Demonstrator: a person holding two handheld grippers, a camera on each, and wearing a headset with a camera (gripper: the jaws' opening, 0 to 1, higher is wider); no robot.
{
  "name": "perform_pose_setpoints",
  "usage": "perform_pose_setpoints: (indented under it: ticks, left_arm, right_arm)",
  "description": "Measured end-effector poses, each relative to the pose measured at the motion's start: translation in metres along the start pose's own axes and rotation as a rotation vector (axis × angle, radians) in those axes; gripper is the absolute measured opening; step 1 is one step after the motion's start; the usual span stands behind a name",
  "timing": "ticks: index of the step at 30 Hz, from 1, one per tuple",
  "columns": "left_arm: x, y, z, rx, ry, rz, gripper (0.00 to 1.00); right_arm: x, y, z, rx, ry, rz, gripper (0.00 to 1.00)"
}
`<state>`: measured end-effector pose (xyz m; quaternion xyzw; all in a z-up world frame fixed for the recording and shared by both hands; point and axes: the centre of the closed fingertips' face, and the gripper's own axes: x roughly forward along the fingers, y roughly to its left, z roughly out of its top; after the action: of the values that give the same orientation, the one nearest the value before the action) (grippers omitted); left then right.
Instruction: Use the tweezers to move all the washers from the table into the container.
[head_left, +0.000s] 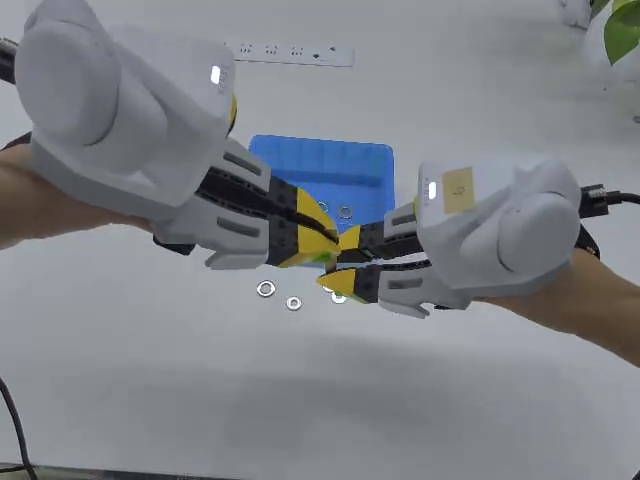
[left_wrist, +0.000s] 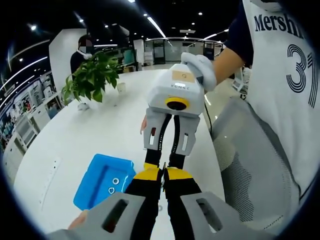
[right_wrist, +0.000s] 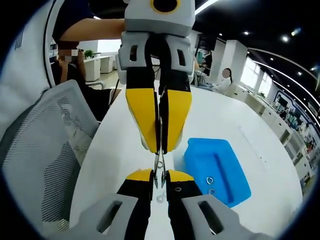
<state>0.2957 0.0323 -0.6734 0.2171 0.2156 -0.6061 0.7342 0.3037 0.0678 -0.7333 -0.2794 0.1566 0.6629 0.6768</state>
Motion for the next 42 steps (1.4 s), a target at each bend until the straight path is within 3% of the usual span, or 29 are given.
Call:
perform_pose_setpoints:
  ticks: [10, 23, 42]
  left_arm:
    - [0.012, -0.003, -0.008, -0.009, 0.004, -0.018, 0.07]
    - [0.025, 0.007, -0.022, -0.032, 0.028, -0.038, 0.07]
    - [0.032, 0.009, -0.029, -0.044, 0.045, -0.047, 0.07]
  right_arm:
    - [0.004, 0.003, -0.017, 0.034, 0.015, 0.001, 0.11]
    - [0.013, -0.002, -0.034, 0.089, 0.021, 0.007, 0.11]
    - [0.02, -0.001, -0.041, 0.118, 0.021, 0.018, 0.11]
